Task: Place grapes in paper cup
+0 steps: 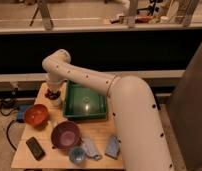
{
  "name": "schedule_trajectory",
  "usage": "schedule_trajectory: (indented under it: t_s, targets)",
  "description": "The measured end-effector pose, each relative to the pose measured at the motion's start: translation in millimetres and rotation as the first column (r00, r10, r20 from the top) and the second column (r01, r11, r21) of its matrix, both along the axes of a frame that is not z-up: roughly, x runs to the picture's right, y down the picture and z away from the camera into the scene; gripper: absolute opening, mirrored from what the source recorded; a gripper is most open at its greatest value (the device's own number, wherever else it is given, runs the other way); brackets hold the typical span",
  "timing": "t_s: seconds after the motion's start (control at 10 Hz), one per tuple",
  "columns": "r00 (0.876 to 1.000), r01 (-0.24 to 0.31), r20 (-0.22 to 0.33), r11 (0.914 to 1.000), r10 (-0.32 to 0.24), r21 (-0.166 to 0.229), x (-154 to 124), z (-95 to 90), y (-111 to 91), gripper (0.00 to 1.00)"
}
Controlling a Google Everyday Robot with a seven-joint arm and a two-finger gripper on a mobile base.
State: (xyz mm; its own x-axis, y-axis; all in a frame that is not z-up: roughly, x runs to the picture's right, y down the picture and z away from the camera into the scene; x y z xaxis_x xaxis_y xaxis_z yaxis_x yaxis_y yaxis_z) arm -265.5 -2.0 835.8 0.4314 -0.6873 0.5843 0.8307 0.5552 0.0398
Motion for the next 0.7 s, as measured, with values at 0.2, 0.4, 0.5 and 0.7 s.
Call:
schedule_trajectory:
  t_s: [0.2,0.4,0.5,0.7]
  targets:
    - [1.000,-0.004,0.005,1.0000,0.004,-0.003,-1.3,-0.2,0.7,0.57]
    - [1.000,-0.007,0.005,1.0000,0.007,-0.004,-0.6,0.3,0.7,0.76]
    - [1.000,-0.008,0.006,1.0000,0.008,-0.005,-0.7,0.3,0.7,0.79]
    - [1.000,-0.010,0.006,0.9999,0.010,-0.007,-0.2,0.5,0.4,0.80]
